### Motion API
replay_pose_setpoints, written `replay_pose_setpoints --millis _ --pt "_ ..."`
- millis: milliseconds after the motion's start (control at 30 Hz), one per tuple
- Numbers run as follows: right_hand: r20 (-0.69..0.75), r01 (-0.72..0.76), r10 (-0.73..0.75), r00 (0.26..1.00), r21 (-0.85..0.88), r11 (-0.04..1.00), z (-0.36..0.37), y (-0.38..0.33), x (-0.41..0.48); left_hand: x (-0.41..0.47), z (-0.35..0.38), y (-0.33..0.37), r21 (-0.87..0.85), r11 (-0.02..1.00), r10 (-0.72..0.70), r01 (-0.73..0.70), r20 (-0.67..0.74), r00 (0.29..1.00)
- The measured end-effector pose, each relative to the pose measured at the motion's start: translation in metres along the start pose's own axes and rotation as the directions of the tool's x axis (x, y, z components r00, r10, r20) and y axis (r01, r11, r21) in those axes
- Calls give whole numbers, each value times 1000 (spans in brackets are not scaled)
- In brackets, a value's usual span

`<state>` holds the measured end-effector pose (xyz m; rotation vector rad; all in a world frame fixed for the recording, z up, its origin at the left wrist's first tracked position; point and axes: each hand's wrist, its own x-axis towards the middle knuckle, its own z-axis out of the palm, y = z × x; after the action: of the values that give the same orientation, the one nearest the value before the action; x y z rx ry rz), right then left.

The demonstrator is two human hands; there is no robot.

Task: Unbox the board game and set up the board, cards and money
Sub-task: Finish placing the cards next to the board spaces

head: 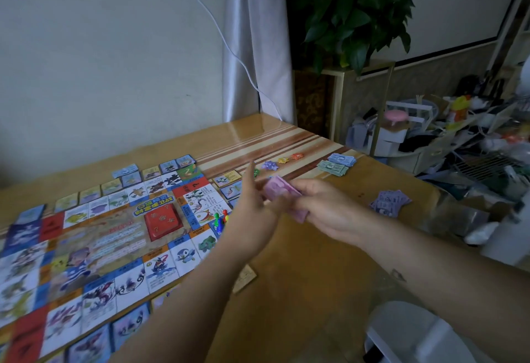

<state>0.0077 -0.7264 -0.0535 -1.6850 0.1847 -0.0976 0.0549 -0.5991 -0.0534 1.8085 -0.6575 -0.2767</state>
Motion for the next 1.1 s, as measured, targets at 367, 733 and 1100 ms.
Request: replay_pose_setpoints --millis 367,733,1100 --pt "248 375 -327 912 -183 909 142 -42 -43 -95 -99 3 -895 435 -343 -102 -270 900" --pt "723 790 -321 612 -536 300 213 -49 -70 -192 -135 -13 -829 529 -436 183 -80 896" --pt "686 775 -365 629 -515 366 213 -48 -76 -215 -139 -21 -747 657 -308 97 -150 939"
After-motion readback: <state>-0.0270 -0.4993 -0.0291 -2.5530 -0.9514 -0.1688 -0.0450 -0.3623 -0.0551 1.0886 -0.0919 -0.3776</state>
